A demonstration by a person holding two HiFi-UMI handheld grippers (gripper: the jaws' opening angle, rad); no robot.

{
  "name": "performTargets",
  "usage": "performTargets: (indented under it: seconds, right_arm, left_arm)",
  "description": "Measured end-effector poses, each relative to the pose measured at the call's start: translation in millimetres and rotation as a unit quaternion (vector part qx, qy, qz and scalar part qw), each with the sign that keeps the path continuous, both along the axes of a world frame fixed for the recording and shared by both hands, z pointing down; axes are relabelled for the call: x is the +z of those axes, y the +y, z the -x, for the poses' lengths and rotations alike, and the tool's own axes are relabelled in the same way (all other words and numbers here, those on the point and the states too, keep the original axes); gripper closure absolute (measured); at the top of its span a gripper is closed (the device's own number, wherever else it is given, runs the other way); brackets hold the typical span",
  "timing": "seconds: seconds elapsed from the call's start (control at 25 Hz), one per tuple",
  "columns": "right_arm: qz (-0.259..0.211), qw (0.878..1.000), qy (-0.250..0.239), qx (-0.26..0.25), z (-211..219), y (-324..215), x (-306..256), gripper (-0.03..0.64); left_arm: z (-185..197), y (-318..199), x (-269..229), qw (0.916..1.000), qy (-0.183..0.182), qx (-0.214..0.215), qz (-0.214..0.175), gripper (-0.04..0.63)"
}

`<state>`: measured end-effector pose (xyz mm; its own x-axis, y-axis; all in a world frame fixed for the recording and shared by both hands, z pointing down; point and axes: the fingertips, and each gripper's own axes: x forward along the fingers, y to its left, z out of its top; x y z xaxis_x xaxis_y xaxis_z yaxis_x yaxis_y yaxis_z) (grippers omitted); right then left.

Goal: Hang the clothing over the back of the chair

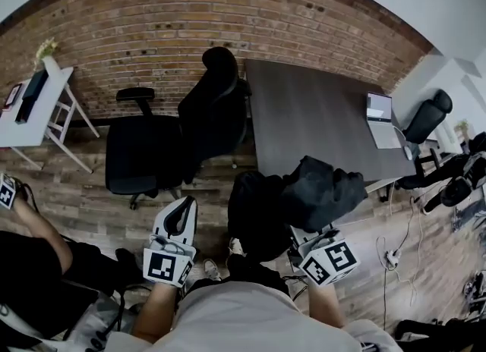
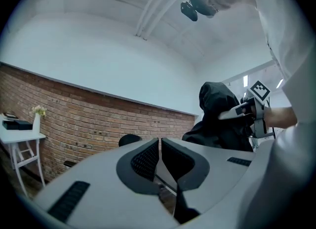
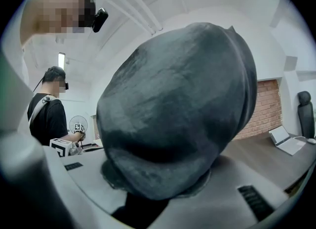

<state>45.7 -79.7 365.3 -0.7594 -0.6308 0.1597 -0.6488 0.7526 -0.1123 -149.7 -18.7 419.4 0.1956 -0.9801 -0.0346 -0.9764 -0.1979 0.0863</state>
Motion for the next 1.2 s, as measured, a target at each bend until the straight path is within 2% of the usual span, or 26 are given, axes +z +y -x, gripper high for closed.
performTargets:
  seconds: [0.2, 0.44, 0.84, 1.2]
  right_arm:
    - [-0.003, 1.000, -0.016, -0.010, 8.0, -43.6, 6.2, 0.468]
    - [-0.013, 0.999, -0.042, -0.025, 10.6, -100.7, -1.4, 0.468]
    - [-0.023, 0.997, -0.057, -0.038, 12.8, -173.2, -10.1, 0.468]
    - [-0.043, 0.997, -0.063, -0.013, 20.0, -233.7, -14.8, 0.468]
  left_arm:
    - [12.3, -31.0, -5.7, 0.9995, -0.021, -0.023, -0.002, 0.557]
    - [8.9, -72.6, -24.1, 0.9977, -0.053, -0.040, -0.014, 0.557]
    - [14.4, -121.7, -23.6, 0.9957, -0.055, -0.075, -0.010, 0.557]
    - [12.4, -145.2, -18.7, 0.9949, -0.051, -0.087, -0.005, 0.557]
